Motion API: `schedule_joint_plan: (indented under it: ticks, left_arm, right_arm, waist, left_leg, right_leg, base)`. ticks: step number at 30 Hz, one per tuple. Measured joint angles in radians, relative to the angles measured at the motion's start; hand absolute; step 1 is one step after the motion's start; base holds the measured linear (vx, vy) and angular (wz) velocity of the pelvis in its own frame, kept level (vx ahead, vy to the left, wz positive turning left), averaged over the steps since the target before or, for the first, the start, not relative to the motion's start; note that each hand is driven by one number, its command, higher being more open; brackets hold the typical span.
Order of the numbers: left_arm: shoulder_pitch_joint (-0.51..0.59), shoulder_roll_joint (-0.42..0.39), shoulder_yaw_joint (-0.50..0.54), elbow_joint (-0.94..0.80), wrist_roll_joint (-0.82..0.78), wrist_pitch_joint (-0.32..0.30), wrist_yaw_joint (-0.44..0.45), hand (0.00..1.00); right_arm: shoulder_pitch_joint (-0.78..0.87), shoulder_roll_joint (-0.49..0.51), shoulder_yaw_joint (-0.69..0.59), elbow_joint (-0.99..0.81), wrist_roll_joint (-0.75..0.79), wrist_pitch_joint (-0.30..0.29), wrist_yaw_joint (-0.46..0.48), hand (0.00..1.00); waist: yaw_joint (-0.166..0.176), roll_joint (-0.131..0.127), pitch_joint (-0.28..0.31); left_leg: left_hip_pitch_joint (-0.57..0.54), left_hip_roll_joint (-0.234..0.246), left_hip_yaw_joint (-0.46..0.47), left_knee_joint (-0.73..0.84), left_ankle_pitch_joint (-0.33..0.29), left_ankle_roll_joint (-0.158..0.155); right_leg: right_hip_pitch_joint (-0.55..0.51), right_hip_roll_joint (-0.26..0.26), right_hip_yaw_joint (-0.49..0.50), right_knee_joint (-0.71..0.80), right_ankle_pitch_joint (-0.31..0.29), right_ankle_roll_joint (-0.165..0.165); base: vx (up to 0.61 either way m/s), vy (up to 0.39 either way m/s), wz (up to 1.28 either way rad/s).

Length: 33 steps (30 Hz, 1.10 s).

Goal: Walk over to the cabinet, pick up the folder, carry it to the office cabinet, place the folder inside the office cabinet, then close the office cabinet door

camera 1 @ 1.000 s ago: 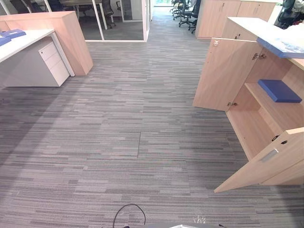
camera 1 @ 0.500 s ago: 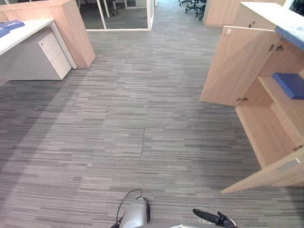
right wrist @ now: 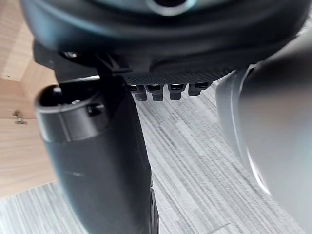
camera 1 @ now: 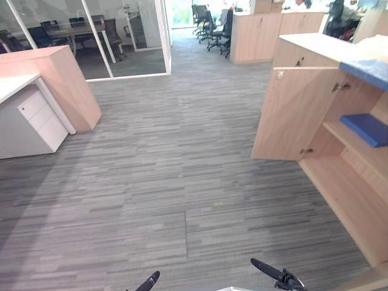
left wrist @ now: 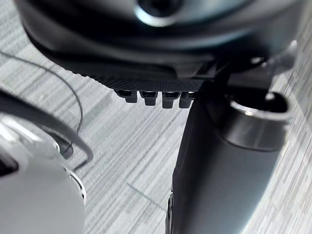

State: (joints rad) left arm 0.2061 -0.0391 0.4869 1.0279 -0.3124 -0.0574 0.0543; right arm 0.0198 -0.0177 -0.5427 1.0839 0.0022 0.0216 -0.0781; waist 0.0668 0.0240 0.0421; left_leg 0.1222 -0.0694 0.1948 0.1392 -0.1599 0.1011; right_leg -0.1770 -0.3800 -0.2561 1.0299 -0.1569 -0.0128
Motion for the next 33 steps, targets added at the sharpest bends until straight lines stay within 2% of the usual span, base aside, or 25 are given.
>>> schedule_joint_plan:
  ticks: [1,2,3,5,6,7,9,11,12,13,14,16,17,19,22,23,24,25,26,27,28,29,30,31,33]
  left_arm:
    - [-0.007,0.004,-0.011,0.007,-0.001,-0.001,0.001,1.0]
    - [-0.011,0.004,-0.011,0.01,-0.001,-0.001,0.002,1.0]
    - [-0.015,0.004,-0.012,0.014,-0.001,-0.001,0.005,1.0]
    - [-0.025,0.01,-0.01,0.015,-0.002,-0.007,0.007,1.0]
    - [-0.027,0.007,-0.009,0.025,0.001,-0.007,0.015,1.0]
    - [-0.027,-0.011,-0.007,0.031,0.008,-0.006,0.015,1.0]
    - [-0.026,-0.028,0.015,0.035,0.008,-0.003,0.014,1.0]
    - [-0.034,-0.025,0.058,0.031,0.004,0.003,0.009,1.0]
    - [-0.034,-0.027,0.098,0.02,-0.008,0.004,0.009,1.0]
    - [-0.032,-0.034,0.128,0.016,-0.016,0.005,0.008,1.0]
    - [-0.023,-0.047,0.153,0.019,-0.034,0.007,0.004,1.0]
    - [-0.01,-0.045,0.162,0.02,-0.056,0.025,0.0,1.0]
    - [-0.001,-0.039,0.164,0.012,-0.074,0.024,-0.003,1.0]
    - [0.004,-0.026,0.149,0.008,-0.093,0.024,-0.011,1.0]
    - [0.004,-0.026,0.136,0.006,-0.151,0.025,-0.012,1.0]
    - [0.001,-0.025,0.122,0.005,-0.172,0.024,-0.015,1.0]
    - [0.001,-0.024,0.117,0.004,-0.173,0.024,-0.015,1.0]
    - [0.001,-0.027,0.115,0.001,-0.178,0.022,-0.015,1.0]
    - [0.001,-0.03,0.109,0.001,-0.187,0.021,-0.015,1.0]
    - [0.002,-0.031,0.108,0.001,-0.191,0.021,-0.015,1.0]
    - [0.003,-0.03,0.108,0.002,-0.192,0.021,-0.014,1.0]
    - [0.003,-0.021,0.108,-0.002,-0.198,0.011,-0.013,1.0]
    - [0.004,-0.017,0.108,-0.001,-0.199,0.005,-0.013,1.0]
    - [0.005,-0.007,0.109,0.0,-0.201,0.003,-0.012,1.0]
    - [0.012,-0.004,0.109,0.001,-0.207,0.003,-0.012,1.0]
  right_arm:
    - [-0.011,0.005,0.015,-0.001,0.002,-0.006,0.0,1.0]
    - [-0.014,0.009,0.021,-0.002,0.003,-0.01,-0.001,1.0]
    - [-0.016,0.015,0.035,-0.005,0.007,-0.012,-0.002,1.0]
    - [-0.015,0.023,0.058,-0.001,0.026,-0.009,-0.009,1.0]
    - [-0.006,0.012,0.06,0.002,0.042,0.0,-0.008,1.0]
    - [-0.003,-0.005,0.063,0.001,0.042,-0.001,-0.008,1.0]
    - [-0.003,-0.012,0.063,-0.001,0.042,-0.001,-0.01,1.0]
    - [0.006,-0.003,0.086,-0.001,0.043,0.001,-0.011,1.0]
    - [0.016,0.006,0.11,-0.015,0.043,-0.001,-0.01,1.0]
    - [0.023,0.008,0.119,-0.03,0.043,-0.002,-0.01,1.0]
    - [0.033,0.002,0.134,-0.039,0.043,-0.003,-0.01,1.0]
    - [0.033,0.008,0.153,-0.039,0.048,-0.004,-0.009,1.0]
    - [0.036,0.016,0.166,-0.03,0.048,-0.003,-0.01,1.0]
    - [0.022,0.016,0.174,0.01,0.048,-0.001,-0.009,1.0]
    - [-0.004,0.012,0.171,0.051,0.051,0.004,-0.013,1.0]
    - [-0.003,0.016,0.171,0.05,0.067,0.004,-0.013,1.0]
    - [-0.003,0.016,0.171,0.05,0.08,0.005,-0.012,1.0]
    - [0.0,0.016,0.172,0.048,0.08,0.004,-0.012,1.0]
    - [0.009,0.012,0.176,0.039,0.08,0.004,-0.012,1.0]
    - [0.015,0.012,0.179,0.036,0.08,0.002,-0.013,1.0]
    - [0.021,0.017,0.18,0.032,0.08,0.0,-0.011,1.0]
    - [0.017,0.029,0.177,0.029,0.079,0.0,-0.004,1.0]
    - [0.012,0.037,0.169,0.024,0.079,0.0,0.003,1.0]
    - [0.013,0.057,0.165,0.008,0.079,-0.002,0.011,1.0]
    - [0.013,0.069,0.143,0.007,0.079,-0.002,0.016,1.0]
  waist:
    - [-0.01,0.003,0.027]
    - [-0.016,0.006,0.035]
    - [-0.02,0.008,0.041]
    - [-0.019,-0.009,0.054]
    - [-0.025,-0.004,0.063]
    - [-0.025,0.026,0.06]
    - [-0.026,0.05,0.056]
    - [-0.025,0.032,0.066]
    - [-0.025,0.019,0.074]
    - [-0.022,0.025,0.075]
    - [-0.01,0.032,0.077]
    - [0.004,0.025,0.08]
    - [0.011,0.008,0.082]
    - [0.019,-0.013,0.089]
    - [0.031,-0.027,0.109]
    - [0.03,-0.037,0.117]
    - [0.031,-0.039,0.119]
    - [0.029,-0.038,0.121]
    - [0.031,-0.029,0.121]
    - [0.033,-0.028,0.121]
    - [0.034,-0.026,0.114]
    - [0.041,-0.042,0.107]
    - [0.041,-0.049,0.103]
    - [0.04,-0.063,0.093]
    - [0.041,-0.073,0.081]
  left_leg:
    - [0.04,0.022,-0.004,-0.019,0.0,0.0]
    - [0.06,0.039,-0.004,-0.033,-0.001,-0.001]
    - [0.073,0.056,-0.004,-0.054,-0.01,-0.016]
    - [0.091,0.06,-0.002,-0.065,-0.035,-0.05]
    - [0.116,0.08,-0.013,-0.065,-0.065,-0.078]
    - [0.123,0.121,-0.012,-0.068,-0.082,-0.102]
    - [0.128,0.176,-0.013,-0.057,-0.094,-0.129]
    - [0.08,0.224,-0.038,0.114,-0.11,-0.154]
    - [-0.005,0.26,-0.074,0.36,-0.113,-0.161]
    - [-0.088,0.291,-0.113,0.578,-0.074,-0.148]
    - [-0.177,0.326,-0.14,0.817,-0.065,-0.149]
    - [-0.259,0.346,-0.148,1.012,-0.069,-0.146]
    - [-0.31,0.336,-0.144,1.04,-0.072,-0.143]
    - [-0.382,0.311,-0.15,0.989,-0.093,-0.146]
    - [-0.445,0.264,-0.166,0.751,-0.13,-0.165]
    - [-0.459,0.211,-0.214,0.536,-0.119,-0.177]
    - [-0.46,0.191,-0.244,0.434,-0.098,-0.184]
    - [-0.459,0.169,-0.302,0.264,-0.048,-0.185]
    - [-0.456,0.173,-0.342,0.145,0.006,-0.194]
    - [-0.454,0.175,-0.34,0.137,0.054,-0.213]
    - [-0.446,0.165,-0.329,0.146,0.136,-0.242]
    - [-0.45,0.141,-0.313,0.186,0.161,-0.243]
    - [-0.451,0.136,-0.305,0.204,0.156,-0.235]
    - [-0.439,0.132,-0.265,0.235,0.12,-0.193]
    - [-0.395,0.122,-0.207,0.245,0.082,-0.163]
  right_leg:
    - [-0.007,0.037,-0.052,-0.09,-0.045,0.015]
    - [-0.023,0.07,-0.079,-0.181,-0.062,0.026]
    - [-0.035,0.111,-0.119,-0.329,-0.055,0.036]
    - [-0.04,0.144,-0.161,-0.559,-0.007,0.047]
    - [-0.02,0.179,-0.174,-0.654,0.09,-0.005]
    - [-0.008,0.227,-0.186,-0.671,0.07,-0.016]
    - [0.003,0.289,-0.203,-0.68,0.026,-0.026]
    - [0.049,0.334,-0.207,-0.712,0.003,-0.053]
    - [0.105,0.37,-0.199,-0.758,-0.003,-0.061]
    - [0.148,0.405,-0.186,-0.791,-0.008,-0.069]
    - [0.198,0.45,-0.148,-0.815,-0.019,-0.086]
    - [0.27,0.483,-0.081,-0.843,-0.041,-0.098]
    - [0.308,0.486,-0.04,-0.859,-0.053,-0.099]
    - [0.357,0.483,0.023,-0.885,-0.058,-0.095]
    - [0.416,0.454,0.107,-0.921,-0.055,-0.067]
    - [0.445,0.419,0.136,-0.948,-0.058,-0.045]
    - [0.451,0.402,0.146,-0.952,-0.065,-0.032]
    - [0.471,0.375,0.164,-0.96,-0.08,-0.006]
    - [0.492,0.356,0.183,-0.963,-0.096,0.02]
    - [0.503,0.344,0.187,-0.963,-0.105,0.033]
    - [0.515,0.324,0.201,-0.96,-0.11,0.043]
    - [0.496,0.288,0.242,-0.925,-0.107,0.043]
    - [0.482,0.275,0.26,-0.903,-0.098,0.052]
    - [0.455,0.249,0.294,-0.85,-0.074,0.068]
    - [0.418,0.214,0.328,-0.747,-0.054,0.076]
  base:
    - [0.17,-0.073,-0.05]
    - [0.2,-0.118,0.0]
    - [0.15,-0.133,0.01]
    - [0.2,-0.238,0.02]
    - [0.32,-0.327,0.0]
    - [0.4,-0.356,-0.01]
    - [0.47,-0.364,-0.07]
    - [0.45,-0.358,-0.12]
    - [0.43,-0.333,-0.27]
    - [0.48,-0.303,-0.65]
    - [0.38,-0.169,-0.77]
    - [0.4,-0.053,-1.01]
    - [0.41,-0.019,-0.95]
    - [0.4,0.04,-1.02]
    - [0.39,0.142,-0.97]
    - [0.4,0.213,-0.75]
    - [0.43,0.254,-0.67]
    - [0.57,0.371,-0.51]
    - [0.6,0.401,-0.45]
    - [0.52,0.372,-0.37]
    - [0.51,0.408,-0.59]
    - [0.48,0.399,-0.68]
    - [0.52,0.447,-0.9]
    - [0.29,0.275,-0.68]
    - [0.3,0.297,-0.83]
